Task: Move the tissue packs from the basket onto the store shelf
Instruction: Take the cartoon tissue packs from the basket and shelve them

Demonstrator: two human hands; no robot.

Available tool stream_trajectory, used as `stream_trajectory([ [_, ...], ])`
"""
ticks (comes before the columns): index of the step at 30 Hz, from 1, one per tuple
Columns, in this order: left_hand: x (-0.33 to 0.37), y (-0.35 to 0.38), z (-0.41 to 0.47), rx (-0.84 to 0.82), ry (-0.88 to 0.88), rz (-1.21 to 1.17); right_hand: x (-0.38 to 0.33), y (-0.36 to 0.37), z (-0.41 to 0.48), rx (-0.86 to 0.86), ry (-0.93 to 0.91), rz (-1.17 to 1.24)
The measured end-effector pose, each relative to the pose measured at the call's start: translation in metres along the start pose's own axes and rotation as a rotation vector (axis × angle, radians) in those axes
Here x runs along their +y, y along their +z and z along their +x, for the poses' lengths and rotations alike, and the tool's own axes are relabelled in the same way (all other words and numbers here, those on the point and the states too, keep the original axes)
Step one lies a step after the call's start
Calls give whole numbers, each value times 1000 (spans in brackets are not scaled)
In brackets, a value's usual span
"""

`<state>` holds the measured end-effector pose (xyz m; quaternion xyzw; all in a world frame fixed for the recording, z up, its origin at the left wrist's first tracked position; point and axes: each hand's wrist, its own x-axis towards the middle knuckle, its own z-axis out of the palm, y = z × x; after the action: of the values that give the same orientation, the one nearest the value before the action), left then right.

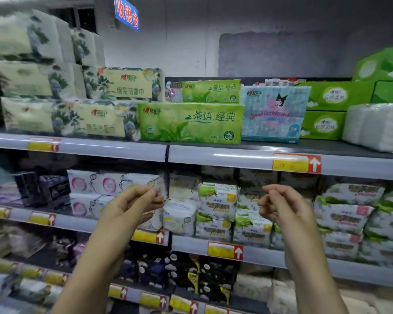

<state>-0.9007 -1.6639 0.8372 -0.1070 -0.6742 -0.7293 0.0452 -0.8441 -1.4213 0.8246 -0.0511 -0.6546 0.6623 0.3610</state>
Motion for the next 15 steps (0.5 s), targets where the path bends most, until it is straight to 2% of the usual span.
stream_trajectory([
  [7, -4, -82, 6, -88, -3, 63, -3, 69, -48, 52, -11, 37],
  [15, -5, -126, 15, -97, -42, -22, -3, 105, -80, 102, 2, -8],
])
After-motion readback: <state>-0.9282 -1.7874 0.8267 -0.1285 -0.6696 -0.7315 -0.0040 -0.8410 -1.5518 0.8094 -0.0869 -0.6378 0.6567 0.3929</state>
